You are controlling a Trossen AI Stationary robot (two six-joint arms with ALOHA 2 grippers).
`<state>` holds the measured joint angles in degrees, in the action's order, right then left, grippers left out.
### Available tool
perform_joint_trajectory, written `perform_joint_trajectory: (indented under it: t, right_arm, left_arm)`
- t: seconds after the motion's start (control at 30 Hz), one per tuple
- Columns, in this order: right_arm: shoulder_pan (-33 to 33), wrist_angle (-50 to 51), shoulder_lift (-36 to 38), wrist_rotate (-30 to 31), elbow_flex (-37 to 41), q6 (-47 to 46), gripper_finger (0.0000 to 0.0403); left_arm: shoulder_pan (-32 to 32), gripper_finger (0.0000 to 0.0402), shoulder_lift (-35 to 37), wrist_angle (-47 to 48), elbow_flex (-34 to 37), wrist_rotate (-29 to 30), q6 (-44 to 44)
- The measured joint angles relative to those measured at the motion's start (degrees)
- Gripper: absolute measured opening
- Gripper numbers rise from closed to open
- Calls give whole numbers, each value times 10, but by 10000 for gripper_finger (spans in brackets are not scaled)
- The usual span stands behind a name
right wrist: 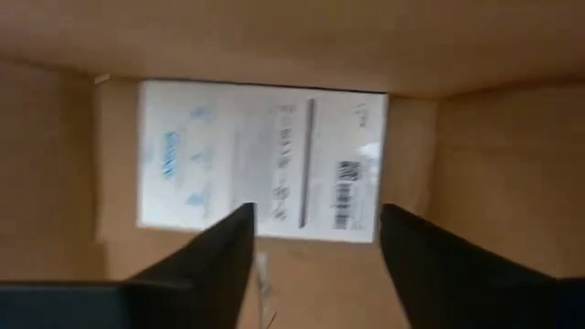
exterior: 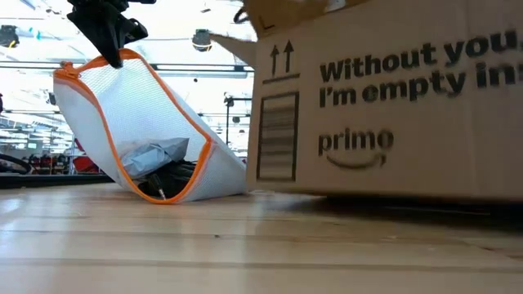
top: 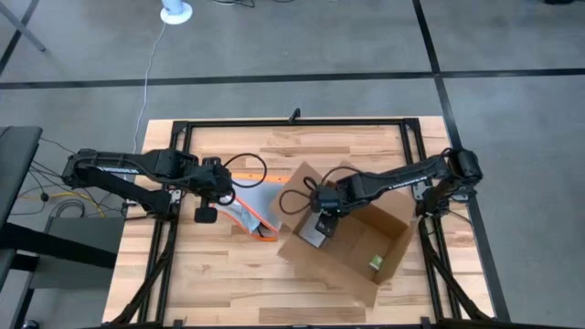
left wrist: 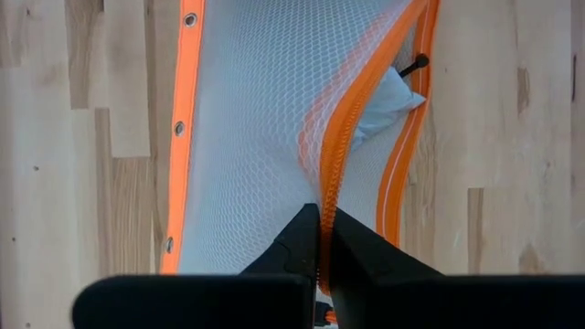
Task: Unpack boxes
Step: Put the white box into the white zip bag
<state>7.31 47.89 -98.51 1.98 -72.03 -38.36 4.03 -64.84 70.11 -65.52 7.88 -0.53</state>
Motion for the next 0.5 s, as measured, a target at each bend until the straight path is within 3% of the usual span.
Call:
perform_joint_trajectory:
  t: [0.2, 0.5]
  right_arm:
    - [8, -10, -1, -3, 0, 59, 310]
    - [86, -62, -4, 31, 3, 292, 317]
  left_arm:
    - [0, 0, 0, 0, 0, 0, -1]
    - [0, 0, 0, 0, 0, 0, 3]
